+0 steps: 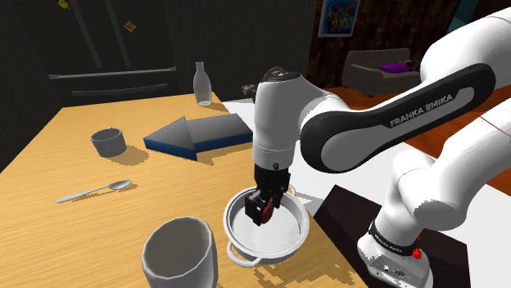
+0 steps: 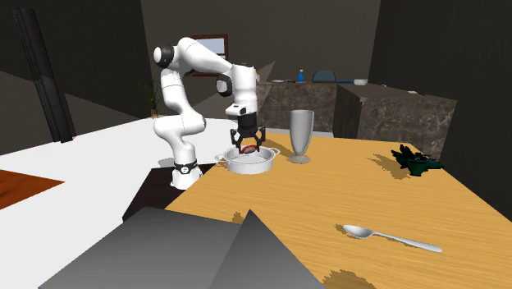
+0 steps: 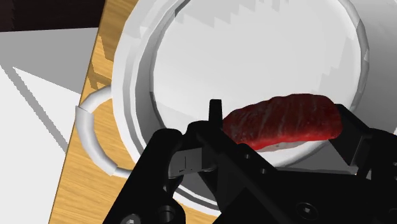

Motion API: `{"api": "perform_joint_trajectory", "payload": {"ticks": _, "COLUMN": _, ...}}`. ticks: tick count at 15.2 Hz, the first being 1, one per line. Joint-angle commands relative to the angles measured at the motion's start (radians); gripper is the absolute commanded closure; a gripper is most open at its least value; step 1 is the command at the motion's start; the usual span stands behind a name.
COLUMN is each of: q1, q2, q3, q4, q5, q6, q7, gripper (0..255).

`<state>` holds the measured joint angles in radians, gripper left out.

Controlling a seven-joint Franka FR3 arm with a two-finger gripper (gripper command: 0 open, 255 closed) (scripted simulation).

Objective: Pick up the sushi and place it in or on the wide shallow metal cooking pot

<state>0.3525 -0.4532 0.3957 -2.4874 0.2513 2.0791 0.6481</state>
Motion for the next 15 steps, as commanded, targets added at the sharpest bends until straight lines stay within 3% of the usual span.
{"api": "perform_joint_trajectory", "payload": {"ticks": 1, "q1": 0.0, "q2": 0.005, "q3": 0.002, "q4": -0.005, "q5": 0.0, "q6": 0.01, "q7": 0.0, "gripper": 255}}
{"api": "perform_joint_trajectory", "payload": {"ticks": 6, "q1": 0.0, "q2": 0.005, "q3": 0.002, "q4": -0.005, "q5": 0.0, "q6": 0.01, "q7": 0.0, "gripper": 255}}
{"api": "perform_joint_trajectory", "payload": {"ticks": 7, "q1": 0.0, "q2": 0.005, "q3": 0.002, "q4": -0.005, "q5": 0.0, "q6": 0.01, "q7": 0.0, "gripper": 0}}
{"api": "perform_joint_trajectory", "payload": {"ticks": 12, "q1": 0.0, "q2": 0.005, "q3": 0.002, "q4": -0.005, "q5": 0.0, "q6": 0.01, "q7": 0.0, "gripper": 0}}
{"api": "perform_joint_trajectory", "payload": {"ticks": 15, "q1": -0.003, "q2": -0.032, "q3": -0.02, "q4": 0.068, "q5": -0.009, "q6": -0.1, "q7": -0.001, "gripper": 0}}
